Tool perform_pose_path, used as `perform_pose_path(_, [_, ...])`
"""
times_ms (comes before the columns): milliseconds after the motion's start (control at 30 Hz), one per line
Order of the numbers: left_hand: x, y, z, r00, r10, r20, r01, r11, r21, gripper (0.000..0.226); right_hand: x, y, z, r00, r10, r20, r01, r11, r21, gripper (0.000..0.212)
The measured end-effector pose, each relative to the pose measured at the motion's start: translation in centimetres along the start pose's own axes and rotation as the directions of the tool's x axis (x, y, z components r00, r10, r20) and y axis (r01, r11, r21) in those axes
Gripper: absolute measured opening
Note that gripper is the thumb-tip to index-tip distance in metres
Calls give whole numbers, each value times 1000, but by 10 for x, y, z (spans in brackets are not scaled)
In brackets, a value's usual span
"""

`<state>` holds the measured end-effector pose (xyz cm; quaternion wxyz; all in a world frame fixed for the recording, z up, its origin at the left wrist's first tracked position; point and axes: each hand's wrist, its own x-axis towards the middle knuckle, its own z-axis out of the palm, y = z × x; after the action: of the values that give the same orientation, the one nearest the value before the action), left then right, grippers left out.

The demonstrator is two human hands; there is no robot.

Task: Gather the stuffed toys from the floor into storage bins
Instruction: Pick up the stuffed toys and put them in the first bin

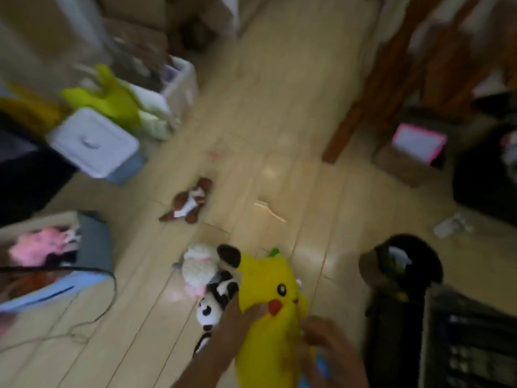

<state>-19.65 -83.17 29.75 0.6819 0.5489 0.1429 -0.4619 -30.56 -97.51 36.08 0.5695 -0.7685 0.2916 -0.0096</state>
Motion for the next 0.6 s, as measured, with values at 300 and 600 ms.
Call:
perform_pose_path(300, [-226, 101, -97, 961, 276, -21, -272, 930, -246, 88, -35, -189, 121, 863, -84, 498, 48, 995, 84, 61])
perform_pose_path(600, [-325, 78, -292, 788, 507, -350, -543, 840, -6, 89, -101, -246, 344, 766, -155, 623, 152, 987, 58, 103])
